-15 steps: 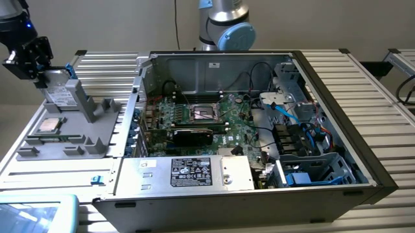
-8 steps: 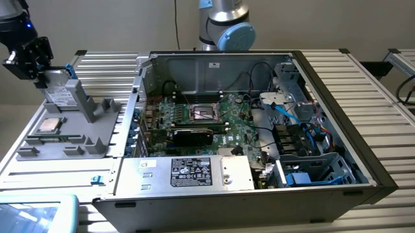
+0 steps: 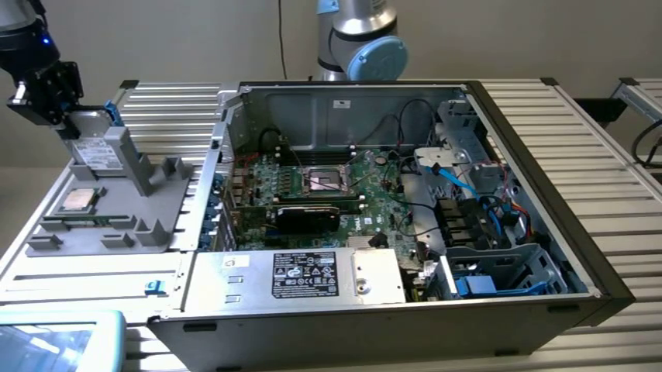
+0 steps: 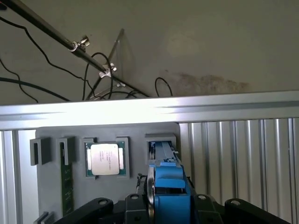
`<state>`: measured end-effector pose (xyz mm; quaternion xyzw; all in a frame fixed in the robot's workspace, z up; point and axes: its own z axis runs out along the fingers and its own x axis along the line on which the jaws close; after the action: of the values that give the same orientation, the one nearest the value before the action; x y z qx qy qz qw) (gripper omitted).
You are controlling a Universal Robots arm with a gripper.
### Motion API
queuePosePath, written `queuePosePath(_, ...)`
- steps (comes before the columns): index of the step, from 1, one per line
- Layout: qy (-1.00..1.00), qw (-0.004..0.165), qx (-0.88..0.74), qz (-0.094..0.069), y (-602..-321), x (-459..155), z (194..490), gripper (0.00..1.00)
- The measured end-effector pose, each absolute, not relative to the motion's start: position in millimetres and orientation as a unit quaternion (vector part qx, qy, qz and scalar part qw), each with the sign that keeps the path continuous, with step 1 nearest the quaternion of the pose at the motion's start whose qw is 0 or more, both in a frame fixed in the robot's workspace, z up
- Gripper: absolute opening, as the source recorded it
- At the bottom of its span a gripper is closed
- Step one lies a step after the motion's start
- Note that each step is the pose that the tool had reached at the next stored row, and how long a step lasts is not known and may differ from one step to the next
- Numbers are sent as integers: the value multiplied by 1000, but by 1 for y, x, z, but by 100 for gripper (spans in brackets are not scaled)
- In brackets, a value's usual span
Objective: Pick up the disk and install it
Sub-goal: 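Pick up the disk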
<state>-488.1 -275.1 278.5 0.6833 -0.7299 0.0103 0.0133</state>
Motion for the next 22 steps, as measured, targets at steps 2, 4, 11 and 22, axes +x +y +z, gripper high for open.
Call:
queuePosePath(2, -730, 13, 683, 10, -275, -488, 279, 37)
queuePosePath(4, -730, 12, 683, 11, -276, -488, 279, 37)
queuePosePath(11, -730, 10, 683, 13, -276, -488, 283, 37)
queuePosePath(22, -730, 9, 683, 13, -276, -488, 285, 37)
